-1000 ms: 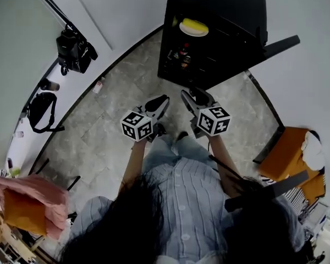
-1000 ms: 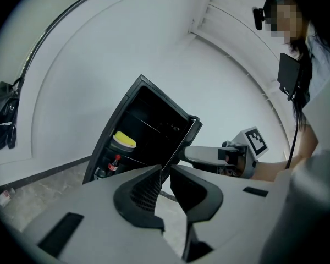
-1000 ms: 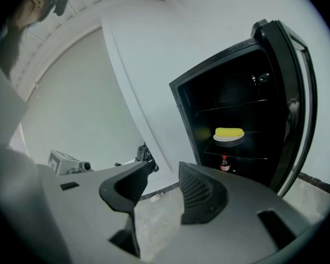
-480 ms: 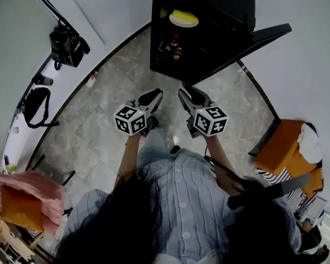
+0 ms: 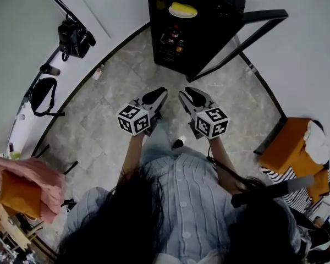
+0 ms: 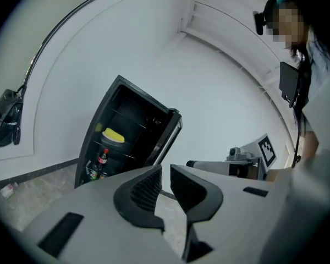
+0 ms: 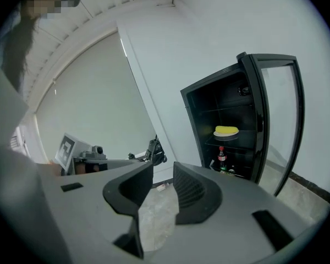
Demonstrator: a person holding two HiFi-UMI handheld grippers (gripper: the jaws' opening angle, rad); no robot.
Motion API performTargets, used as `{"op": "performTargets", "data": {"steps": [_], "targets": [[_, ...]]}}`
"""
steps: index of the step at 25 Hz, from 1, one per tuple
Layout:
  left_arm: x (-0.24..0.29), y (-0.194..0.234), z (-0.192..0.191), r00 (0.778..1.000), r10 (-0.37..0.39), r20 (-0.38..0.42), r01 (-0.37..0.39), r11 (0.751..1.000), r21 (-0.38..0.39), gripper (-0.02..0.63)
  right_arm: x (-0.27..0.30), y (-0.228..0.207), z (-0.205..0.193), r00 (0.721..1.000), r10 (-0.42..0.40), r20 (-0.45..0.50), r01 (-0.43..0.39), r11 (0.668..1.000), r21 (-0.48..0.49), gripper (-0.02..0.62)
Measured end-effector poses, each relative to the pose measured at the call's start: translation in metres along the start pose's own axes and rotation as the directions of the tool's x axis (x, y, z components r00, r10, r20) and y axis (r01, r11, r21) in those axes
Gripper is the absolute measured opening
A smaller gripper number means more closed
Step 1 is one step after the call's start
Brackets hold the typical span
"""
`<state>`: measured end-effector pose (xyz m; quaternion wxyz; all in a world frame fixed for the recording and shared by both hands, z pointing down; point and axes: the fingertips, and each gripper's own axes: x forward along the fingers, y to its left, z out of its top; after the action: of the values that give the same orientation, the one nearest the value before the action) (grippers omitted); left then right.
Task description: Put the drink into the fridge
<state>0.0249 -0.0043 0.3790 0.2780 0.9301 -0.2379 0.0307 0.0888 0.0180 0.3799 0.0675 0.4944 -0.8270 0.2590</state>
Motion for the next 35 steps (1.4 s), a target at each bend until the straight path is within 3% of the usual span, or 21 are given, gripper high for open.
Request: {"op": "performTargets", "data": {"steps": [7,19,35], "targets": [[-0.023,-0.051,-0.03,0.999,0.035,0.0,-0.035,0.999,0.015,0.055,-0.048,0.025,-0.033,0.998,0.061,-0.001,-0.061,0.998,-0.025,0.117],[-0.055,-0.125,-0.069,1.0,0.022,-0.001,-0.021,0.997,0.072,0.055,-0.11,0.067,-0.072,0.989,0.148,0.003,-0.148,0.986,-0.082,0.094],[-0.083,-0.158,-0.067,0.999,0.024,0.028,-0.028,0.991,0.133,0.055,-0.132,0.1,-0.072,0.984,0.176,0.013,-0.172,0.972,-0.158,0.041]]}}
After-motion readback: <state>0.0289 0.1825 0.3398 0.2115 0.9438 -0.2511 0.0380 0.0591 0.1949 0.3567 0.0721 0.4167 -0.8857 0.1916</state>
